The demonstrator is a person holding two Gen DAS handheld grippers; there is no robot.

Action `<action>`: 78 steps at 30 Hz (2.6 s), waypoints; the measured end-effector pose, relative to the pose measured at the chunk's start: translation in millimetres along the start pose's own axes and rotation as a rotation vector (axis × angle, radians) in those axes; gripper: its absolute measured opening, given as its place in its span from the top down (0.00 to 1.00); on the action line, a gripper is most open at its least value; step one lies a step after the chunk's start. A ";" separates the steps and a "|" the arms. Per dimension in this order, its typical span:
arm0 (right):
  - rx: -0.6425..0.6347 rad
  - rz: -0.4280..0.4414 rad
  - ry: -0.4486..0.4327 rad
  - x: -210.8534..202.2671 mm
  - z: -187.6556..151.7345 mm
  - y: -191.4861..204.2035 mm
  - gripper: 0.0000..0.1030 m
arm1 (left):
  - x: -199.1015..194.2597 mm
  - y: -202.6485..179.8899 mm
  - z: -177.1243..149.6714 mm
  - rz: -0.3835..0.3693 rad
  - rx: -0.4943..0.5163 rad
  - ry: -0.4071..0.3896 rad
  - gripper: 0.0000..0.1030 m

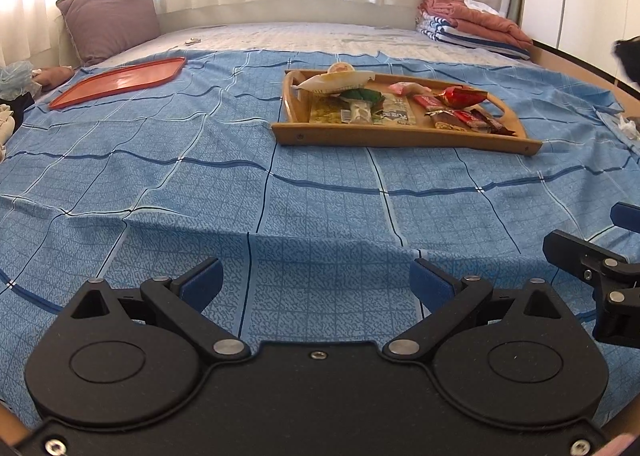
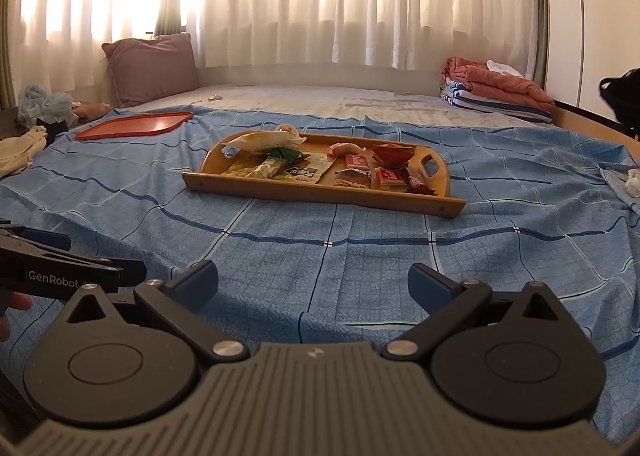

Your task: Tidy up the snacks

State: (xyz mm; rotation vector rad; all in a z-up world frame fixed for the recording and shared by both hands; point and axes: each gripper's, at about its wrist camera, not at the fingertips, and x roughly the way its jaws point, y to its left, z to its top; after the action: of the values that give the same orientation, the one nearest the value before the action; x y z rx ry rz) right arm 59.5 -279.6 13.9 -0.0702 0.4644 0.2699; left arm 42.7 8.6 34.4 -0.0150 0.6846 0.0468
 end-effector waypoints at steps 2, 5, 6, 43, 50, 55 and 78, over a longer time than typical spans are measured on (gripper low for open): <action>0.004 -0.003 0.002 0.4 -0.8 -0.1 0.00 | 2.1 -0.8 -1.4 0.006 0.002 0.003 0.03; 0.004 -0.004 0.008 2.3 -1.9 0.0 0.00 | 5.5 -2.3 -3.3 0.013 0.003 0.009 0.03; 0.002 -0.005 0.010 2.8 -2.5 0.1 0.00 | 6.7 -2.6 -4.1 0.017 0.004 0.013 0.03; -0.012 0.097 0.075 37.2 -7.0 22.7 0.00 | 28.8 31.0 -14.5 0.140 -0.072 0.052 0.00; -0.008 0.091 0.085 39.2 -7.5 22.1 0.00 | 31.5 33.0 -13.5 0.127 -0.079 0.064 0.00; 0.000 0.086 0.089 39.2 -8.2 20.8 0.00 | 32.2 32.8 -12.7 0.128 -0.079 0.067 0.00; 0.042 0.055 0.101 39.0 -12.9 14.9 0.00 | 33.6 32.4 -14.4 0.125 -0.063 0.060 0.00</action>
State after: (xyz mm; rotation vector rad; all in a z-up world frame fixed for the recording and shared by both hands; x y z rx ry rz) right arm 83.3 -257.5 -15.3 -0.0300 0.5725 0.3113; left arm 58.0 41.8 2.1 -0.0340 0.7432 0.1881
